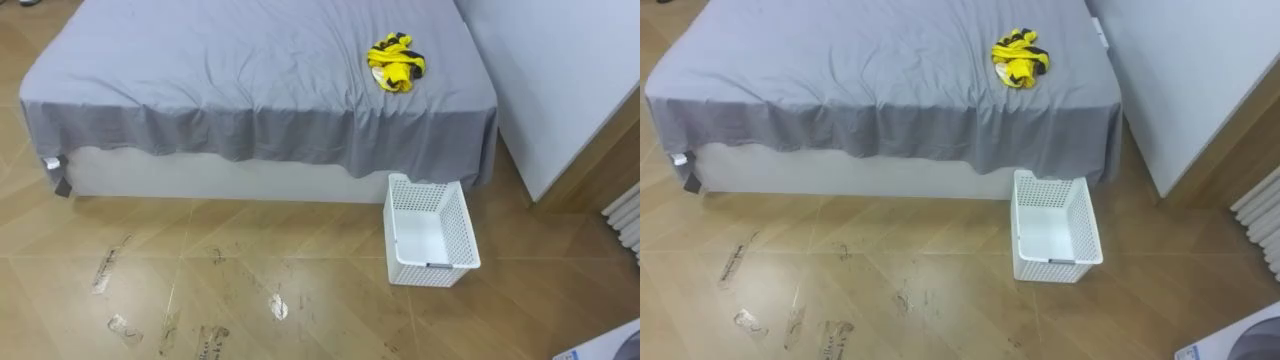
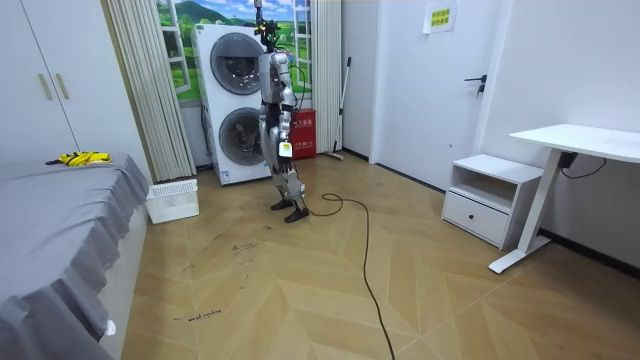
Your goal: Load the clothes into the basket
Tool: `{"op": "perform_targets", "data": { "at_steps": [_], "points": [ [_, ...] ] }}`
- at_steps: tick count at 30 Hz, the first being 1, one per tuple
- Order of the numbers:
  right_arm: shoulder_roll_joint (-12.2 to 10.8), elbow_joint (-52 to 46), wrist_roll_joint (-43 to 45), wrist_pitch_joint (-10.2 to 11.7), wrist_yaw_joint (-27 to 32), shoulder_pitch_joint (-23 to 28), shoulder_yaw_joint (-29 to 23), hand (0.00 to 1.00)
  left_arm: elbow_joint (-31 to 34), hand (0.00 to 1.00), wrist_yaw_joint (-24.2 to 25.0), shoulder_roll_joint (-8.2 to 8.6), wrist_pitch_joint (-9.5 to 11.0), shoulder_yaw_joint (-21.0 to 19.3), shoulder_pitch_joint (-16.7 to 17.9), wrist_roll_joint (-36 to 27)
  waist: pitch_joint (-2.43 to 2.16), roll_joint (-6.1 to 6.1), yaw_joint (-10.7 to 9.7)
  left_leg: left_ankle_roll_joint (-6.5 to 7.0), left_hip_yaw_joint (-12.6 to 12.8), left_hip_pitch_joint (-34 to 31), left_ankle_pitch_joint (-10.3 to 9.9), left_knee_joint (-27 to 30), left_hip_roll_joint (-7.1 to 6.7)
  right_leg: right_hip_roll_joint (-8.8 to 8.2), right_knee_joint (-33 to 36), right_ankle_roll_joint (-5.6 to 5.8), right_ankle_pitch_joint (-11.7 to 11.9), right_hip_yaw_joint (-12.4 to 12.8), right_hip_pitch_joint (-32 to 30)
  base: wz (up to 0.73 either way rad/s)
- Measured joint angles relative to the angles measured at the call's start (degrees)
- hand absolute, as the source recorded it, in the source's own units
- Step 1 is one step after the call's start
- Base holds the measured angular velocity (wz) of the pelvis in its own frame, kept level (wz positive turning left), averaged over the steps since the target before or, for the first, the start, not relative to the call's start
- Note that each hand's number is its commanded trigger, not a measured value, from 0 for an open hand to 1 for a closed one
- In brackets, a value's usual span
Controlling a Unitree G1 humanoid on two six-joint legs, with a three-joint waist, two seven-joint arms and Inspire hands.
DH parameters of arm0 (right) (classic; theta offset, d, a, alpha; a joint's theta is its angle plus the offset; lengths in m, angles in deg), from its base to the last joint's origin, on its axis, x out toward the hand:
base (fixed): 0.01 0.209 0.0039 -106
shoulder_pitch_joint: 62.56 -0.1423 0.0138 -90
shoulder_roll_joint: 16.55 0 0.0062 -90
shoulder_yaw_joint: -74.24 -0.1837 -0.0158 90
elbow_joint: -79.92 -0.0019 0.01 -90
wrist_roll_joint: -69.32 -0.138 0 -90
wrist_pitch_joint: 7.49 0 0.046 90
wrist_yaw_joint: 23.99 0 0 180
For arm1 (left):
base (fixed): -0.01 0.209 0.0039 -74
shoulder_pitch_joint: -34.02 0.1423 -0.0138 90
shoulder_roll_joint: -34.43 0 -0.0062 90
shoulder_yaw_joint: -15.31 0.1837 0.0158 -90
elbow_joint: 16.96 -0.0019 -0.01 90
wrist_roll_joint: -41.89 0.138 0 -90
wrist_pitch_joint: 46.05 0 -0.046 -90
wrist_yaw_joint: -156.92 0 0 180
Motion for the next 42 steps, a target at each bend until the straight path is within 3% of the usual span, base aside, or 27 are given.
{"op": "perform_targets", "data": {
  "at_steps": [5, 7, 11, 20, 23, 24, 26, 27, 28, 29, 31, 32, 33, 34, 35, 36, 37, 38, 39, 40, 41, 42],
  "points": [
    [0.0, 0.0, 0.1, 0.0, 0.0, 0.0, 0.0, 0.00, 0.0, 0.00, 0.0, -0.01, 0.1, 0.3, -0.2, 0.3, 0.00, -0.03, -0.1, 0.00, 0.4, 0.0, 0.0, 0.0, -0.01, 0.15, -0.1, 0.01, 0.0, 0.1, 0.0, 0.00],
    [-0.1, 0.6, 0.3, 0.0, -0.1, -0.5, 0.0, 0.00, 0.0, 0.00, 0.0, -0.01, 0.1, 0.8, -0.6, 3.2, -0.02, -0.08, -0.2, 0.00, 0.4, -0.1, 0.0, 0.0, -0.03, 0.17, 0.0, 0.01, 0.0, 0.1, 0.0, 0.00],
    [-0.1, 0.8, 0.2, -0.1, -0.1, -0.6, 0.0, 0.00, -0.1, 0.00, 0.0, -0.08, 0.1, 1.2, -1.2, 4.4, 0.22, -0.54, -0.2, 0.00, 0.4, -0.2, 0.0, -0.1, -0.07, 0.17, -0.2, 0.01, 0.0, 0.1, 0.0, 0.00],
    [-0.2, 1.0, -0.8, -0.2, -0.8, -1.0, 0.0, 0.00, -0.2, 0.00, 1.3, -0.70, 0.2, 2.0, -0.7, -3.7, -0.07, -0.56, -0.1, -0.10, 0.5, -0.7, -0.1, 1.3, 0.04, 0.26, 0.2, -0.19, -0.3, 0.8, -0.3, -0.02],
    [-0.3, 1.2, -0.2, -0.1, -1.2, -1.2, 0.0, 0.00, -0.2, 0.00, 2.1, -1.39, 1.0, 1.7, -0.8, -6.2, 0.29, -0.71, 0.2, -0.68, 1.2, -4.1, -2.8, 10.2, 1.28, 0.46, 4.0, -0.91, -2.5, 0.8, -1.5, -0.05],
    [-0.3, 1.2, 0.1, -0.1, -1.3, -1.2, 0.0, 0.00, -0.2, 0.00, 2.3, -1.66, 1.5, 1.1, -0.8, -7.7, 0.30, -0.72, 0.3, -0.77, 1.3, -6.6, -3.8, 16.6, 2.33, 0.81, 5.3, -1.40, -3.2, 0.8, -1.7, -0.14],
    [-0.2, 1.2, 0.0, 0.1, -1.3, -1.2, 0.0, 0.00, -0.2, 0.00, 2.7, -2.02, 1.7, 0.8, -0.8, -9.6, 0.36, -0.34, 0.1, -0.74, 1.1, -10.6, -3.8, 26.4, 4.16, 1.31, 6.2, -2.18, -3.8, 1.0, -1.2, -0.05],
    [-0.1, 1.2, -0.5, 0.3, -1.3, -0.9, 0.0, 0.00, 0.1, 0.00, 2.7, -1.98, 1.9, 0.8, -0.7, -10.8, 0.61, -0.19, -0.1, 0.03, 0.6, -13.9, -3.3, 32.9, 5.49, 2.26, 6.9, -2.76, -4.5, 1.7, -0.6, 0.05],
    [0.1, 0.9, -1.2, 0.4, -1.2, -0.6, 0.0, 0.00, 0.2, 0.00, 2.8, -1.86, 2.3, 0.8, -0.6, -12.0, 0.49, 0.03, -0.1, 0.31, 0.0, -16.1, -3.5, 35.1, 5.31, 2.52, 7.6, -3.59, -5.6, 2.4, 0.1, 0.08],
    [0.3, 0.8, -1.9, 0.5, -1.2, -0.5, 0.0, 0.00, 0.2, 0.00, 2.8, -1.72, 2.4, 1.0, -0.8, -12.3, 0.45, 0.15, -0.2, 0.91, -0.2, -17.3, -3.9, 34.5, 4.56, 2.33, 7.9, -3.66, -6.0, 2.3, 0.1, 0.04],
    [0.9, 0.8, -1.9, 0.4, -0.9, -0.5, 0.1, 0.00, 1.2, 0.00, 3.0, -1.12, 3.5, 2.5, -0.7, -14.8, 0.45, -0.41, 0.0, 1.05, -0.1, -23.2, -3.5, 26.2, 0.00, 0.59, 9.1, -3.22, -7.5, 2.6, -0.1, -0.08],
    [1.1, 0.9, -1.9, 0.3, -0.8, -0.5, 0.1, 0.00, 1.2, 0.00, 3.0, -0.94, 3.6, 2.7, -0.7, -15.4, 0.49, -0.35, 0.0, 0.65, -0.1, -24.3, -2.4, 22.1, -1.00, 0.21, 9.1, -3.08, -7.9, 2.6, -0.1, -0.20],
    [1.4, 0.9, -2.0, 0.3, -0.7, -0.2, 0.1, 0.00, 1.2, 0.00, 3.1, -0.60, 4.0, 2.7, -0.6, -17.1, 0.38, -0.45, 0.2, 0.37, 0.0, -25.9, 0.9, 13.7, -2.17, -0.35, 9.4, -2.94, -8.8, 2.7, 0.5, -0.39],
    [1.4, 0.9, -1.9, 0.3, -0.7, 0.4, 0.1, 0.00, 1.2, 0.00, 3.1, -0.57, 4.4, 2.6, 0.1, -17.7, 0.47, -0.29, 0.7, 0.32, -0.1, -26.5, 5.7, 8.1, -2.25, -0.71, 9.4, -2.69, -9.9, 4.1, 1.4, -0.52],
    [1.4, 0.9, -1.9, 0.3, -0.7, 0.6, 0.1, 0.00, 1.2, 0.00, 3.1, -0.57, 4.6, 2.6, 0.6, -18.4, 0.44, -0.41, 0.8, 0.25, -0.2, -26.4, 7.7, 6.2, -2.17, -0.93, 9.4, -2.55, -10.5, 4.9, 2.1, -0.57],
    [1.4, 0.8, -1.8, 0.4, -0.7, 1.0, 0.0, 0.00, 1.2, 0.00, 3.2, -0.42, 4.7, 2.5, 1.3, -19.3, 0.34, -0.50, 0.4, 0.43, -0.1, -26.6, 11.7, 4.3, -2.16, -1.59, 9.0, -2.09, -11.6, 5.9, 3.4, -0.40],
    [1.6, 0.7, -1.7, 0.5, -0.7, 1.0, -0.2, 0.00, 1.3, 0.00, 3.6, -0.29, 5.2, 2.4, 1.7, -19.3, 0.29, -0.67, 0.1, 2.12, 0.7, -26.9, 15.0, 4.5, -2.96, -2.71, 8.7, -1.27, -12.7, 6.6, 3.9, -0.25],
    [1.6, 0.8, -1.6, 0.4, -0.7, 1.0, -0.5, 0.00, 1.3, 0.00, 4.0, -0.29, 5.5, 2.1, 1.7, -19.2, 0.15, -0.98, -0.1, 3.12, 1.3, -27.3, 15.7, 4.9, -3.77, -3.60, 8.8, -0.34, -13.0, 6.9, 4.1, -0.08],
    [1.6, 0.8, -1.2, 0.4, -0.7, 1.0, -1.3, 0.00, 1.7, 0.00, 4.5, -0.38, 6.0, 1.7, 1.9, -19.1, -0.56, -1.75, -0.2, 5.48, 3.2, -28.3, 14.2, 6.6, -5.25, -5.58, 8.2, 0.91, -14.0, 7.3, 4.1, -0.05],
    [1.6, 1.2, -0.4, 0.5, -0.7, 1.0, -2.2, 0.00, 1.8, 0.00, 4.8, -0.35, 6.4, 1.3, 1.7, -19.2, -0.46, -2.08, -0.2, 7.10, 4.6, -28.6, 12.1, 9.7, -5.81, -6.63, 6.7, 1.97, -13.5, 7.3, 4.2, -0.09],
    [1.6, 1.2, 0.0, 0.7, -0.7, 1.0, -2.4, 0.00, 1.8, 0.00, 5.1, -0.37, 6.7, 1.2, 1.6, -19.2, -0.31, -1.97, -0.1, 7.35, 5.0, -28.9, 10.7, 11.7, -5.81, -7.14, 5.7, 2.86, -12.7, 7.3, 5.1, -0.21],
    [1.5, 0.8, 0.8, 1.6, -0.7, 1.2, -2.4, 0.00, 1.7, 0.00, 5.5, -0.50, 6.8, 1.2, 1.6, -19.2, -0.11, -1.92, 0.2, 7.57, 5.5, -29.4, 7.2, 16.4, -5.47, -7.96, 4.7, 3.93, -11.4, 7.3, 7.0, -0.29]
  ]
}}
